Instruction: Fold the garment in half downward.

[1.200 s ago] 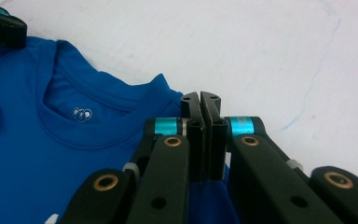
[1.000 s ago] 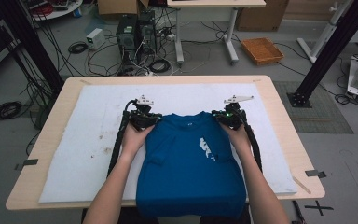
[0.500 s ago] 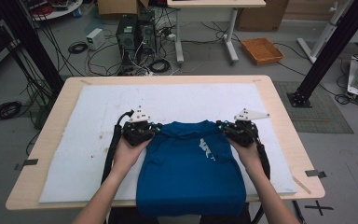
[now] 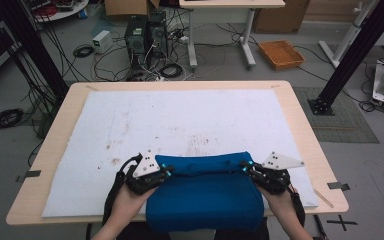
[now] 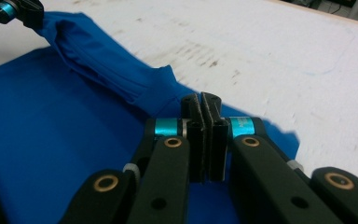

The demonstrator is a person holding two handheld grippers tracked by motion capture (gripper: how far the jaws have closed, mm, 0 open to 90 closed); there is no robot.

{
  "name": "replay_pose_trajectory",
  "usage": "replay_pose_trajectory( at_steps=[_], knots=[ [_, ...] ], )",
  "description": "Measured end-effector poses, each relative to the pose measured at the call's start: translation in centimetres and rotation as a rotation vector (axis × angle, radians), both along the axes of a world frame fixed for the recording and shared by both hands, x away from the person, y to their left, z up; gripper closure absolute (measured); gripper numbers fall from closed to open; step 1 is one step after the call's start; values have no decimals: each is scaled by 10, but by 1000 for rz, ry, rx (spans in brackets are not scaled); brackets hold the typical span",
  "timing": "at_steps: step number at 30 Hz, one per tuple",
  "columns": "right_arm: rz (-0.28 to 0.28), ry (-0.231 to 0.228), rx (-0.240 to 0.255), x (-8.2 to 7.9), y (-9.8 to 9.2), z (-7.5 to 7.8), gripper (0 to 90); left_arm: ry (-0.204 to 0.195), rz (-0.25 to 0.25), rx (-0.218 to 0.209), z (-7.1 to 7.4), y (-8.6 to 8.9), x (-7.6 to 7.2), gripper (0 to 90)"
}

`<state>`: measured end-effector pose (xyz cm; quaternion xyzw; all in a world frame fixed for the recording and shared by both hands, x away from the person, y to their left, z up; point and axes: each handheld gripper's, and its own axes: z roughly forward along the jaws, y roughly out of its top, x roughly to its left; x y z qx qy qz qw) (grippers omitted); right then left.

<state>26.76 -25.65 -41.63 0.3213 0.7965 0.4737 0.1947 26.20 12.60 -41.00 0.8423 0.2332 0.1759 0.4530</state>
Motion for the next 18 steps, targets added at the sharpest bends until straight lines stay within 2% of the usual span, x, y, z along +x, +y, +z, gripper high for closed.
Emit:
replay_pose_trajectory(
  at_steps=[3,9,14,18],
  knots=[
    [15,-8,-21,-13,0,-4,894,-16,-20,36,-4,-1,-11,882],
    [44,5,-87,-35,2,-17,892,-4,-60,87,-19,-3,-27,882],
    [71,30,-113,-47,3,-24,889,-10,-83,122,-25,-3,-36,881],
    [87,26,-136,-55,4,-26,880,-21,-104,157,-28,-3,-43,876]
  ],
)
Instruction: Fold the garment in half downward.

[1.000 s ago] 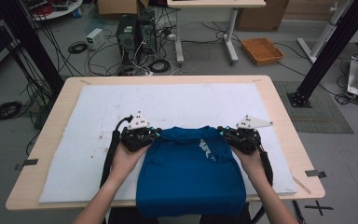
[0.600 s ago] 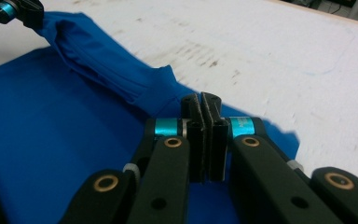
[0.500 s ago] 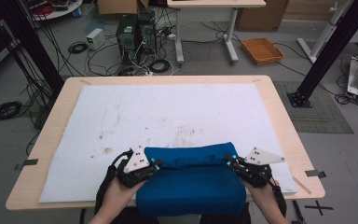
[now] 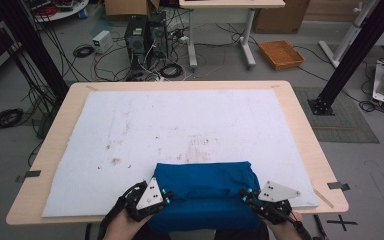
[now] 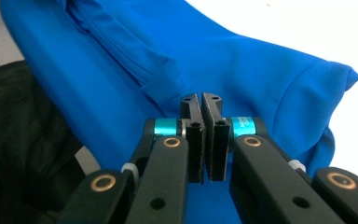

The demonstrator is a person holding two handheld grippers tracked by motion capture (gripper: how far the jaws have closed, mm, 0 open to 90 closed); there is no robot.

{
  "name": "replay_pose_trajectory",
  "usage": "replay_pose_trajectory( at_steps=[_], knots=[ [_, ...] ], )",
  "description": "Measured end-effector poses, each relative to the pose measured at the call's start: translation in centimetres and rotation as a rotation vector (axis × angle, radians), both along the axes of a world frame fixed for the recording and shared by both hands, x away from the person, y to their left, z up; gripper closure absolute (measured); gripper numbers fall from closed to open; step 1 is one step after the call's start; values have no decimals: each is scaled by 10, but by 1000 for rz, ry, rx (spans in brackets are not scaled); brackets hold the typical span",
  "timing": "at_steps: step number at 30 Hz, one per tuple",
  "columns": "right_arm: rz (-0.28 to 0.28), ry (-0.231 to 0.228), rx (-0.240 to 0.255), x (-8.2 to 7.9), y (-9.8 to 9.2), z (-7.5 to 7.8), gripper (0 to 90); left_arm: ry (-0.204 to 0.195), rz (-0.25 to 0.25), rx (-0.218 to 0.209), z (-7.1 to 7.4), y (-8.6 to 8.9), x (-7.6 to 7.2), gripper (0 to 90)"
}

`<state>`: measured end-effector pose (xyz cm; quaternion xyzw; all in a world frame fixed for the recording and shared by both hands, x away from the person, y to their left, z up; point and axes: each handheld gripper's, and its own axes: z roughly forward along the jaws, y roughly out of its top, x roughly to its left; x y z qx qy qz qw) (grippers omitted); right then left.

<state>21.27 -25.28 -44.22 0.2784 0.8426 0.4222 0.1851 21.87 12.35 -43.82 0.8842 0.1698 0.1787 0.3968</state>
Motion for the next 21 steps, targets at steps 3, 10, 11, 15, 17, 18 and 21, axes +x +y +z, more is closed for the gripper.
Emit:
replay_pose_trajectory(
  at_steps=[3,10,11,15,17,18,21],
  knots=[
    [10,-3,-21,-4,-1,-1,863,4,-18,12,-2,1,-3,837],
    [-38,-12,28,1,-12,7,763,7,26,-64,4,5,1,667],
    [-55,-12,43,5,-14,9,747,6,52,-76,5,7,5,643],
    [-158,14,132,32,-25,18,690,16,169,-166,13,17,30,592],
    [-225,35,170,49,-28,20,643,29,239,-194,15,23,45,584],
    [-247,47,187,57,-29,21,637,34,277,-202,15,25,52,578],
    [-299,79,210,77,-27,20,605,103,348,-260,12,32,74,559]
  ],
)
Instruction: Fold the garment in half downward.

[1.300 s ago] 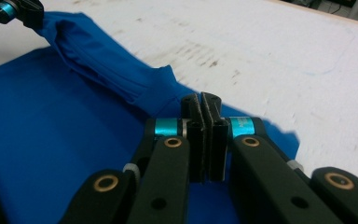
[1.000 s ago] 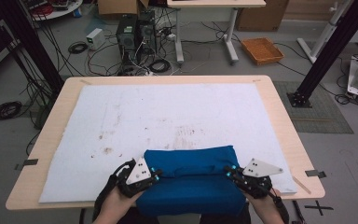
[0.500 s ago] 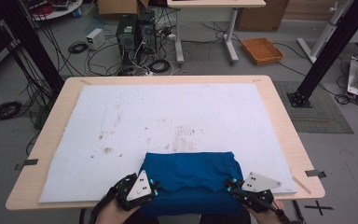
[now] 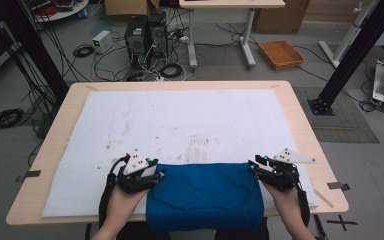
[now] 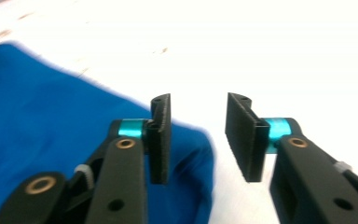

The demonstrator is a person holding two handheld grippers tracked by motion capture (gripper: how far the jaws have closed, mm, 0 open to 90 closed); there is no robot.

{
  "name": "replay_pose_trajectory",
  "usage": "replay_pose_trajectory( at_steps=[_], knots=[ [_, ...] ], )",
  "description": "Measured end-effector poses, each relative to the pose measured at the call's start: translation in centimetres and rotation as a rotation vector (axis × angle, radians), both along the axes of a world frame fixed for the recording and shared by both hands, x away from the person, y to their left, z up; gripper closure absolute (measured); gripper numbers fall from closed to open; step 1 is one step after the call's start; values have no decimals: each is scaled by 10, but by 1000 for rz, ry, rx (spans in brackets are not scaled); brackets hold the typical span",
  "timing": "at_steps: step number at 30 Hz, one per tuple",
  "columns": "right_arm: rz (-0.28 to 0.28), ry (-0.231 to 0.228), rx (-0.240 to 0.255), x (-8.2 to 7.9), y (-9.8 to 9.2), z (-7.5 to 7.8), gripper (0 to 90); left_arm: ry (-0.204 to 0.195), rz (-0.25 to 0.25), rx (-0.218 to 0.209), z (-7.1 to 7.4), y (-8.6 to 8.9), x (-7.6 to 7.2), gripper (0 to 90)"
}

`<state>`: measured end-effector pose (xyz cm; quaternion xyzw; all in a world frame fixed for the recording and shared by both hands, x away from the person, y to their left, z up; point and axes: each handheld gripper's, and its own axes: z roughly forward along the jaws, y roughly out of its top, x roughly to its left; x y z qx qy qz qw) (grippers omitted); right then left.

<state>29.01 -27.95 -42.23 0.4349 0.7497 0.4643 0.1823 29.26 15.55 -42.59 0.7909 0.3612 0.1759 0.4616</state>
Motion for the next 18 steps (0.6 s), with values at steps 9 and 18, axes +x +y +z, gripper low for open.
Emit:
replay_pose_trajectory(
  at_steps=[9,18],
  knots=[
    [4,85,-85,20,10,-20,645,117,56,31,-17,4,18,548],
    [-36,97,14,22,1,-11,543,139,54,-58,-16,9,22,512]
  ],
)
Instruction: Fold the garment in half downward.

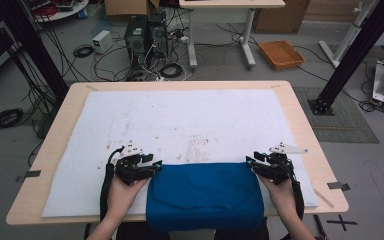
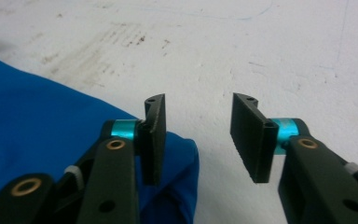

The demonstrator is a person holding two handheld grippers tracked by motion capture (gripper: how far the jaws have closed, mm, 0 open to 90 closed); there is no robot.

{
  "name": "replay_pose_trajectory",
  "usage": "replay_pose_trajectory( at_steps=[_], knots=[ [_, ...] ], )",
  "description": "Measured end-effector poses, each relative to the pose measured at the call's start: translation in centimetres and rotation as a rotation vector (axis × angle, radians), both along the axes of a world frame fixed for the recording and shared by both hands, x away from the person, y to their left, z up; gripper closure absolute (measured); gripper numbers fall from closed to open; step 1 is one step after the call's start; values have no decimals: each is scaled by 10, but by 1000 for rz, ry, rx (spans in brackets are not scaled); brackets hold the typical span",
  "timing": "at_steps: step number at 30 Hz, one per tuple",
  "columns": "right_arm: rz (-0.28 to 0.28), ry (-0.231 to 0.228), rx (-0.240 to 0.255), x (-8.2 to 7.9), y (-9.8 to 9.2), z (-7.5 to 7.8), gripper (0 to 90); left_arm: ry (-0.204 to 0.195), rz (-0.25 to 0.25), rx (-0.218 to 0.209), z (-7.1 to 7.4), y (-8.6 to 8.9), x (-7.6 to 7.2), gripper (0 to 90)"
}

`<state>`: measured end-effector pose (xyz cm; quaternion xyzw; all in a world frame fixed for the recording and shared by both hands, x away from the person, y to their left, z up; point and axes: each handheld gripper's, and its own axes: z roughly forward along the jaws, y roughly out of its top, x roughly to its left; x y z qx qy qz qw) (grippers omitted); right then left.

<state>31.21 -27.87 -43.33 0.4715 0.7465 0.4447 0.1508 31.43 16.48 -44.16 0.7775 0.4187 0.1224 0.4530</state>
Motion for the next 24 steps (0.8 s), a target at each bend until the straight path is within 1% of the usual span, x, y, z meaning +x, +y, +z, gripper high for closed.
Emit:
replay_pose_trajectory(
  at_steps=[2,3,5,7,8,9,10,11,12,14,17,19,20,22,23,24],
  knots=[
    [7,41,-2,3,2,-4,542,33,-9,18,-3,-3,1,512],
    [10,55,-12,4,2,-7,542,47,-12,27,-5,-4,1,512],
    [15,97,-23,6,2,-13,555,75,-12,31,-8,-5,1,517],
    [32,128,-22,8,2,-17,607,71,-9,31,-8,-5,0,562],
    [38,123,-25,7,2,-17,671,77,-19,23,-9,-5,-1,633],
    [64,126,-21,7,2,-17,750,79,-19,21,-9,-5,-2,677],
    [80,122,-24,6,3,-17,776,88,-37,11,-10,-5,-2,722],
    [87,110,-38,4,4,-17,804,84,-38,9,-10,-6,-3,783],
    [94,92,-54,3,5,-17,823,80,-43,7,-10,-6,-3,794],
    [99,64,-70,2,6,-16,841,67,-45,14,-9,-6,-3,830],
    [101,15,-80,4,7,-13,847,53,-43,16,-8,-5,2,842],
    [99,-9,-80,9,8,-9,848,37,-36,23,-6,-5,8,844],
    [98,-12,-74,13,9,-7,848,31,-29,23,-3,-4,12,844],
    [93,-29,-72,23,11,-5,848,16,-18,26,2,-4,21,844],
    [91,-32,-76,30,11,-3,848,9,-16,36,4,-3,27,843],
    [84,-34,-75,35,12,-1,848,4,-10,33,7,-3,32,844]
  ],
)
